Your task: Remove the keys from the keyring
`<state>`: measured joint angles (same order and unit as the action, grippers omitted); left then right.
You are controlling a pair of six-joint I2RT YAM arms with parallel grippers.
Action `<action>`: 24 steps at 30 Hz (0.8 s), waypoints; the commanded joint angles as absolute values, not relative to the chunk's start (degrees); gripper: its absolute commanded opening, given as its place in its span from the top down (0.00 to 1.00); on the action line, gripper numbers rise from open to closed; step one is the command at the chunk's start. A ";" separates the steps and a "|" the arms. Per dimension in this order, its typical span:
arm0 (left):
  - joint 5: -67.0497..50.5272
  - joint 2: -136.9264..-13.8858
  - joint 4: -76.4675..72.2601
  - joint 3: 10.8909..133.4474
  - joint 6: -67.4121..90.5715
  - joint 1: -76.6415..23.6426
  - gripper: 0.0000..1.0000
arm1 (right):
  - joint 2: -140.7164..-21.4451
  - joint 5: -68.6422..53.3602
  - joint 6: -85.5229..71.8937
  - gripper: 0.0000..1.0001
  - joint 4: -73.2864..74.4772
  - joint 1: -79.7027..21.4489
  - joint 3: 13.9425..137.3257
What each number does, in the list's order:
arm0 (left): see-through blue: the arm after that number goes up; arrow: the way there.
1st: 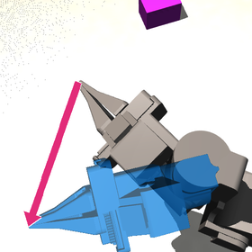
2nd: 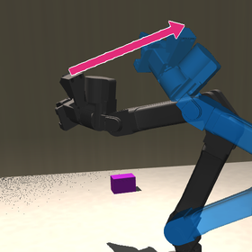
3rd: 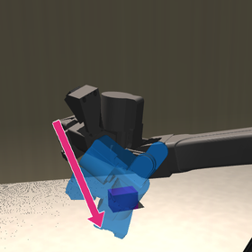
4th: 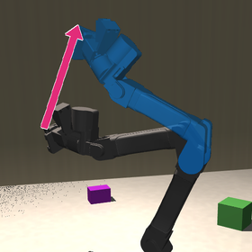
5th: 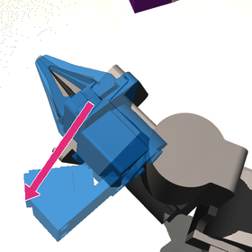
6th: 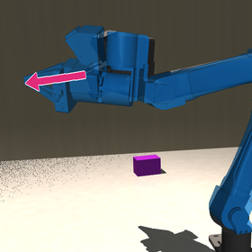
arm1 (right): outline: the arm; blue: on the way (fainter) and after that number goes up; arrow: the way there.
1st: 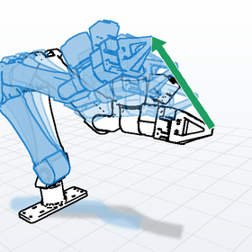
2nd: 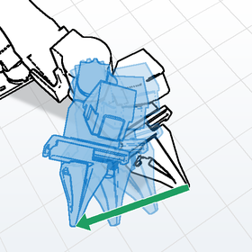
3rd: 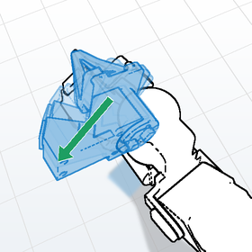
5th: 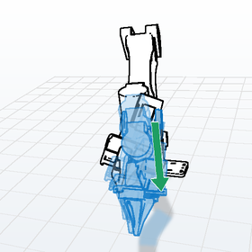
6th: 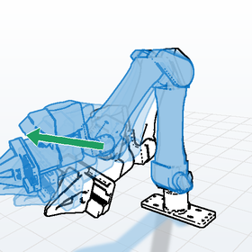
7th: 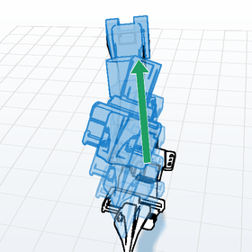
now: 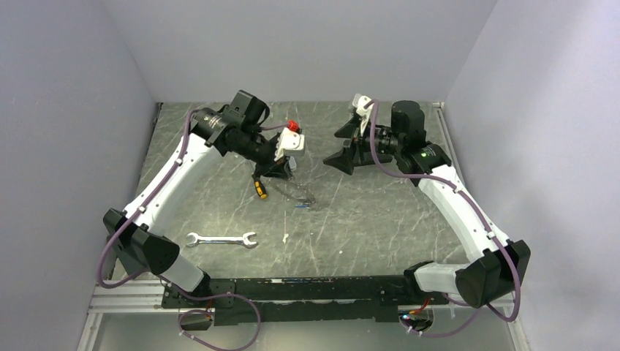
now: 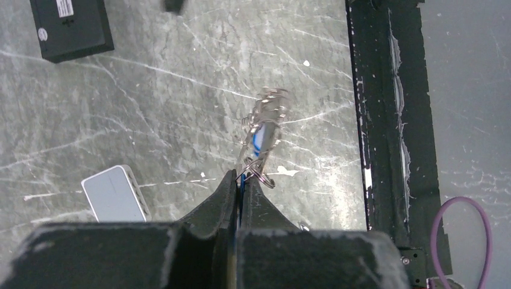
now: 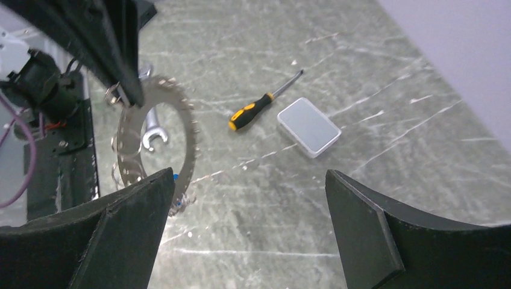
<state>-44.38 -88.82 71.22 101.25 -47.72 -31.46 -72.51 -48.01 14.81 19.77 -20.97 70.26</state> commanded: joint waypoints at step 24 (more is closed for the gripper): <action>-37.38 -89.85 72.64 108.07 -27.93 -33.49 1.00 | -70.90 -56.59 10.27 0.04 20.11 -20.29 70.28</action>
